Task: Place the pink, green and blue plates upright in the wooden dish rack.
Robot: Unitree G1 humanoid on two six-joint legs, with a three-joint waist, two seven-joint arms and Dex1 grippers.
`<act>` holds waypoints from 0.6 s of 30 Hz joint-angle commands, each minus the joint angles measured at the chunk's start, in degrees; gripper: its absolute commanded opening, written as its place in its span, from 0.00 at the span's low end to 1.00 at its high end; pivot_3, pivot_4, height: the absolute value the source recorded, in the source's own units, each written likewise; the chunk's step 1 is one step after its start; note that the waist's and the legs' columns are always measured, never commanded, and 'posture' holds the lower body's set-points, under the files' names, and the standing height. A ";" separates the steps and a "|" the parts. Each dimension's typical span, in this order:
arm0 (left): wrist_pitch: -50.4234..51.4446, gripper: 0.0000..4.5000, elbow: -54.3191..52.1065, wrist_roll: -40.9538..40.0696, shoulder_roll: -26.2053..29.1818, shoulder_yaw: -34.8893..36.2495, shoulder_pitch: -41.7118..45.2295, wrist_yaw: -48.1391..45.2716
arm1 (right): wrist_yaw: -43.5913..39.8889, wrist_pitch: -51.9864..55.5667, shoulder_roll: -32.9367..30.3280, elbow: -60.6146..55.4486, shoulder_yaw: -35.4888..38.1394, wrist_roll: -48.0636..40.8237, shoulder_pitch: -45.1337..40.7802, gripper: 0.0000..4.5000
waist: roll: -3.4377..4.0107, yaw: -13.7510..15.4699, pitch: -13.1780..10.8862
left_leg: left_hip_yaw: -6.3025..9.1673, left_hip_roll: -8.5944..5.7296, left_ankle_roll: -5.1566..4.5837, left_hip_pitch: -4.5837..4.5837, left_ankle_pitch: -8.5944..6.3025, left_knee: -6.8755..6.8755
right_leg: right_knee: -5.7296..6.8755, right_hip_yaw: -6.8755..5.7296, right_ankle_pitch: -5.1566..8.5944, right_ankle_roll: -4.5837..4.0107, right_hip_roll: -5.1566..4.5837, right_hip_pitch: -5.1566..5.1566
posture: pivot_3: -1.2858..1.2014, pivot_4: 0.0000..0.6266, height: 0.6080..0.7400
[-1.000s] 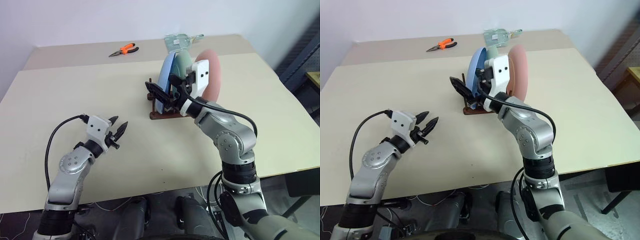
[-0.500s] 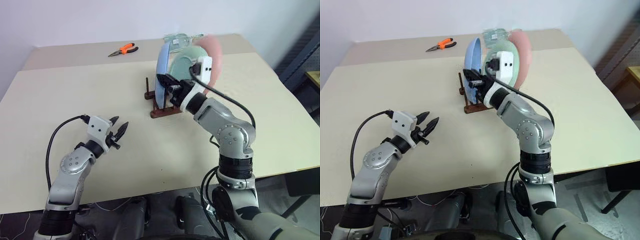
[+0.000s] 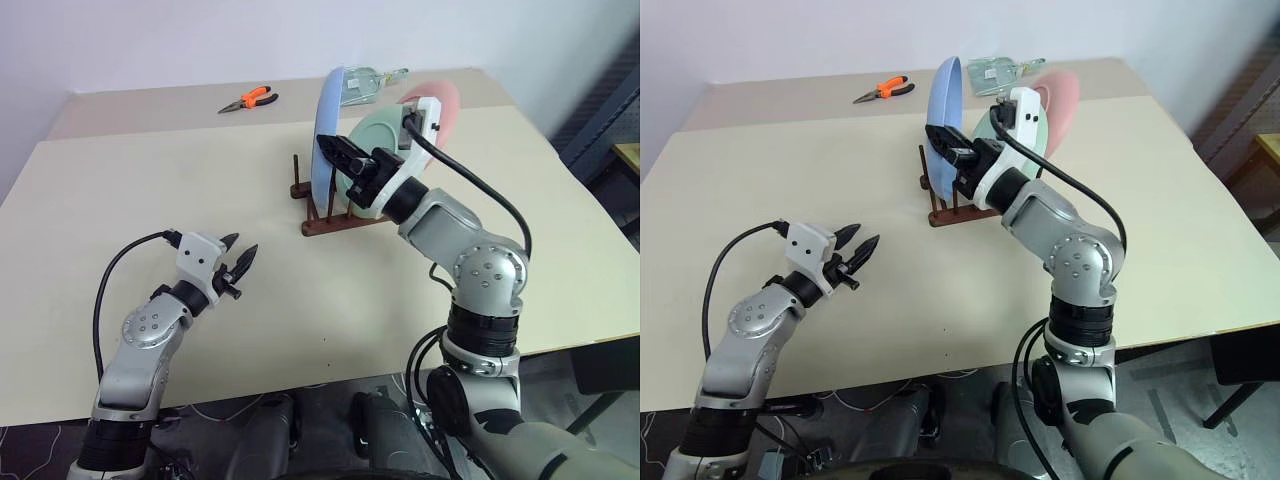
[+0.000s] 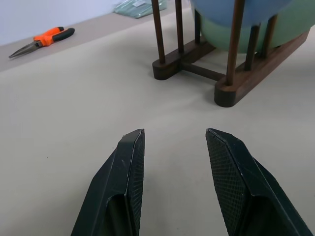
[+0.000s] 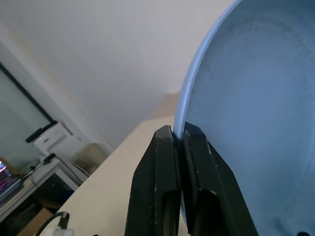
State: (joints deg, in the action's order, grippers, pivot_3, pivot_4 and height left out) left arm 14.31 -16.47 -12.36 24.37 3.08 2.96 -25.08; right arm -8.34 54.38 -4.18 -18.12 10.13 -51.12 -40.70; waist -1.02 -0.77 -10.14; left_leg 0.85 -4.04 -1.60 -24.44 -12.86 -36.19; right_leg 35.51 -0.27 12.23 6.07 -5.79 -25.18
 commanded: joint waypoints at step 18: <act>-1.25 0.45 -1.00 0.93 -0.58 -0.04 -0.02 -0.89 | -13.65 -0.22 -8.73 10.42 -0.32 -7.79 -8.17 0.01 | 0.00 -0.02 0.00 | 0.00 0.03 -0.01 0.00 0.00 0.00 | -0.04 -0.01 0.00 -0.01 -0.03 0.03 | 0.52 0.24 0.84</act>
State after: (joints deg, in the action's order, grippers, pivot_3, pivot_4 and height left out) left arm 14.21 -15.91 -11.74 23.91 2.94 2.99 -25.93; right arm -20.23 55.51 -12.41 -8.27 9.69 -59.14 -47.37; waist -1.02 -0.78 -10.14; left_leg 0.85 -4.01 -1.61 -24.45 -12.86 -36.19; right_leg 35.47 -0.28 12.24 6.06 -5.83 -25.15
